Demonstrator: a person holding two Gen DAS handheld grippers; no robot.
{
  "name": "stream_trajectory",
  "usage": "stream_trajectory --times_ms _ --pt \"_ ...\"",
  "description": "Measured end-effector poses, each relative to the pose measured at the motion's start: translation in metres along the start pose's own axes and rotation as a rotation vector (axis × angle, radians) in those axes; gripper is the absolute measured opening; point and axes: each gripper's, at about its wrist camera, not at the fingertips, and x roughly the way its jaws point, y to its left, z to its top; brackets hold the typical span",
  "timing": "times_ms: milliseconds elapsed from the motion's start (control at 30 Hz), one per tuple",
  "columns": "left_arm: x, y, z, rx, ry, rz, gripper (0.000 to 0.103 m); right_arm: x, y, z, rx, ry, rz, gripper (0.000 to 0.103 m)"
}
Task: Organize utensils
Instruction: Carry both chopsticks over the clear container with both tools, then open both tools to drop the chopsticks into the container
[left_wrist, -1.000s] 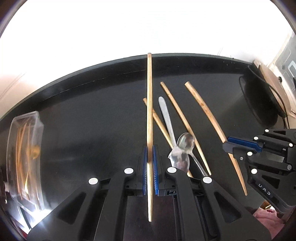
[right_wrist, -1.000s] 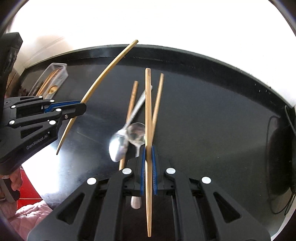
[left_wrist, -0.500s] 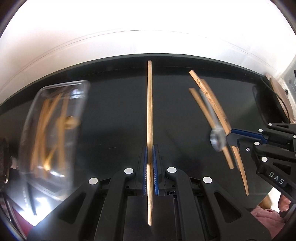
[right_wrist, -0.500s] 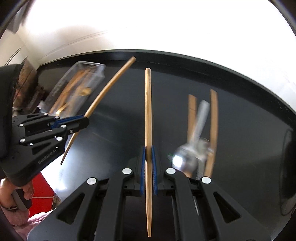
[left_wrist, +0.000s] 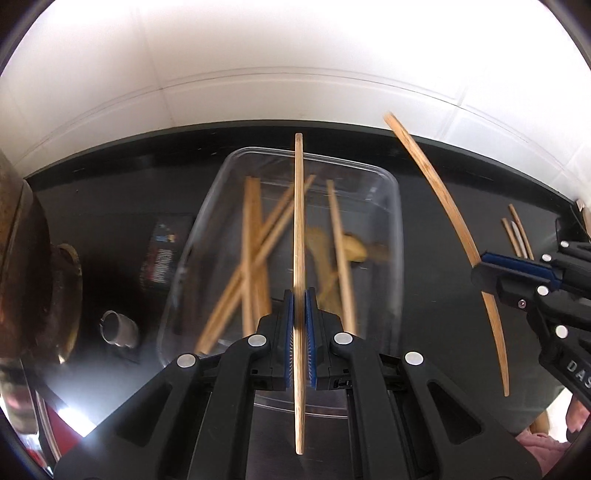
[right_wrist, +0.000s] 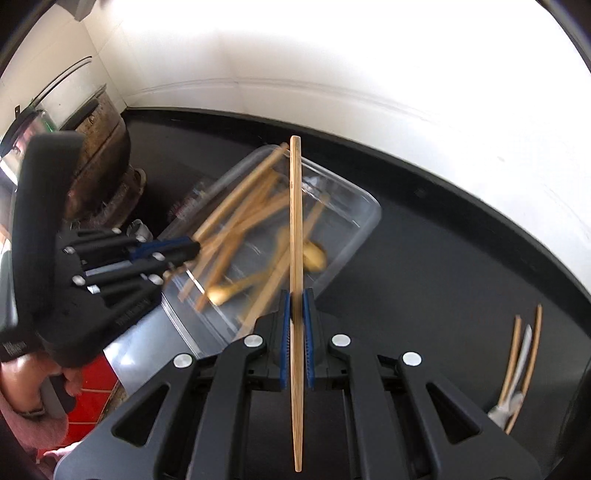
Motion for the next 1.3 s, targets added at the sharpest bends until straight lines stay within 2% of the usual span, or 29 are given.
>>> stream_trajectory --times_ms 133,367,800,1000,1033,1100,1133,1167,1200,1233,1300 --pt "0.006 0.023 0.007 0.025 0.007 -0.006 0.005 0.011 0.018 0.016 0.031 0.003 0.005 0.008" --pt "0.022 0.042 0.013 0.053 0.028 -0.040 0.005 0.024 0.024 0.022 0.071 0.027 -0.008 0.008" --pt "0.032 0.042 0.017 0.085 0.039 -0.069 0.005 0.041 0.032 0.028 0.109 0.047 -0.022 0.008" --pt "0.037 0.044 0.022 0.077 0.045 -0.076 0.005 0.046 0.022 0.032 0.187 0.046 0.030 0.008" --pt "0.037 0.045 0.024 0.069 0.044 -0.069 0.008 0.047 0.020 0.032 0.199 0.048 0.040 0.008" --pt "0.038 0.047 0.027 0.064 0.043 -0.033 0.039 0.049 0.014 0.032 0.228 0.057 0.018 0.008" --pt "0.036 0.048 0.029 0.060 0.031 -0.005 0.083 0.050 0.011 0.031 0.234 0.062 0.011 0.012" --pt "0.030 0.050 0.031 0.054 -0.006 0.025 0.095 0.051 0.008 0.029 0.237 0.065 0.005 0.031" --pt "0.024 0.050 0.032 0.055 -0.036 0.034 0.095 0.049 0.004 0.026 0.238 0.068 -0.017 0.049" --pt "0.021 0.050 0.035 0.061 -0.045 0.039 0.095 0.048 0.002 0.024 0.237 0.061 -0.027 0.083" --pt "0.019 0.050 0.036 0.063 -0.047 0.049 0.095 0.042 -0.003 0.019 0.239 0.039 -0.026 0.086"
